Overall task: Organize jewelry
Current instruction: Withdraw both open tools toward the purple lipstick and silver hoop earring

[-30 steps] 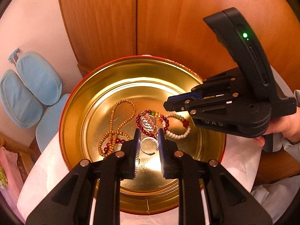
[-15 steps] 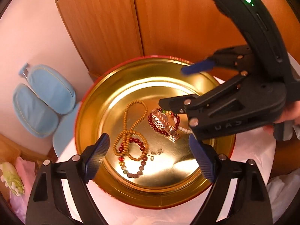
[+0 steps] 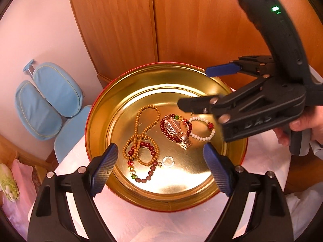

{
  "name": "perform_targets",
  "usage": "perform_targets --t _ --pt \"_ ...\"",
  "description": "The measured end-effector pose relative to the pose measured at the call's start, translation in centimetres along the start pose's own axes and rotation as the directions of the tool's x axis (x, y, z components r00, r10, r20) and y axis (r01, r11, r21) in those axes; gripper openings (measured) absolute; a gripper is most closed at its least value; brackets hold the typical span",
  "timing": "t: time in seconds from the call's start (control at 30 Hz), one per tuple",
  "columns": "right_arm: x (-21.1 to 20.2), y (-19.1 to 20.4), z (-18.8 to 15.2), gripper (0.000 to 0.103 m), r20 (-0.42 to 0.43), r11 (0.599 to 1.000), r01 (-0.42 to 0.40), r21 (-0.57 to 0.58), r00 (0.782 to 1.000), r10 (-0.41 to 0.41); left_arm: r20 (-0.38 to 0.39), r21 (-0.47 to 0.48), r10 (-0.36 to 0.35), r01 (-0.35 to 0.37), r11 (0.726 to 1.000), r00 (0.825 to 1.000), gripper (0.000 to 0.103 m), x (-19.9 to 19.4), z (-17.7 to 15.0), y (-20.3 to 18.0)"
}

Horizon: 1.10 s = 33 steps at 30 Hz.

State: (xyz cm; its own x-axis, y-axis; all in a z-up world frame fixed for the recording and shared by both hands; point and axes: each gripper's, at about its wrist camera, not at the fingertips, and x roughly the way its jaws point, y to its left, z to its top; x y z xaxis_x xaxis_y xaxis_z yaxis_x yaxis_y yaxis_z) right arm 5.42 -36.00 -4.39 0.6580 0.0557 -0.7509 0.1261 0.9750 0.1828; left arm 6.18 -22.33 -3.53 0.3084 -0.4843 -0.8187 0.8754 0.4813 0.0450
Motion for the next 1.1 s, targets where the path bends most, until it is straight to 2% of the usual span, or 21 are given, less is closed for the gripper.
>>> perform_targets --t 0.23,0.47,0.7,0.93,1.03,1.1 --pt "-2.3 1.9 -0.1 0.093 0.059 0.993 -0.118 0.010 0.991 0.117 0.081 -0.066 -0.017 0.022 0.998 0.997 0.084 -4.4 -2.7 1.8" --pt "-3.0 6.2 -1.4 0.093 0.032 0.963 -0.264 -0.063 0.963 0.266 0.072 -0.175 0.061 -0.047 0.983 0.996 0.084 -9.0 -7.8 5.2" --pt "-2.5 12.1 -3.6 0.093 -0.090 0.881 -0.421 -0.215 0.907 0.412 0.027 -0.299 0.102 -0.090 0.950 0.994 0.084 -10.9 -13.8 6.1" --pt "-0.7 16.7 -7.0 0.093 -0.238 0.803 -0.524 -0.282 0.849 0.471 -0.055 -0.398 0.073 -0.089 0.913 0.996 0.084 -10.2 -19.5 5.2" --pt "-0.5 18.7 -9.3 0.093 -0.306 0.744 -0.565 -0.357 0.823 0.479 -0.084 -0.410 0.062 -0.091 0.908 0.995 0.084 -9.8 -21.9 4.5" --pt "-0.2 20.2 -11.0 0.093 -0.361 0.698 -0.591 -0.404 0.804 0.472 -0.118 -0.380 0.070 -0.110 0.919 0.991 0.084 -9.4 -23.4 3.8"
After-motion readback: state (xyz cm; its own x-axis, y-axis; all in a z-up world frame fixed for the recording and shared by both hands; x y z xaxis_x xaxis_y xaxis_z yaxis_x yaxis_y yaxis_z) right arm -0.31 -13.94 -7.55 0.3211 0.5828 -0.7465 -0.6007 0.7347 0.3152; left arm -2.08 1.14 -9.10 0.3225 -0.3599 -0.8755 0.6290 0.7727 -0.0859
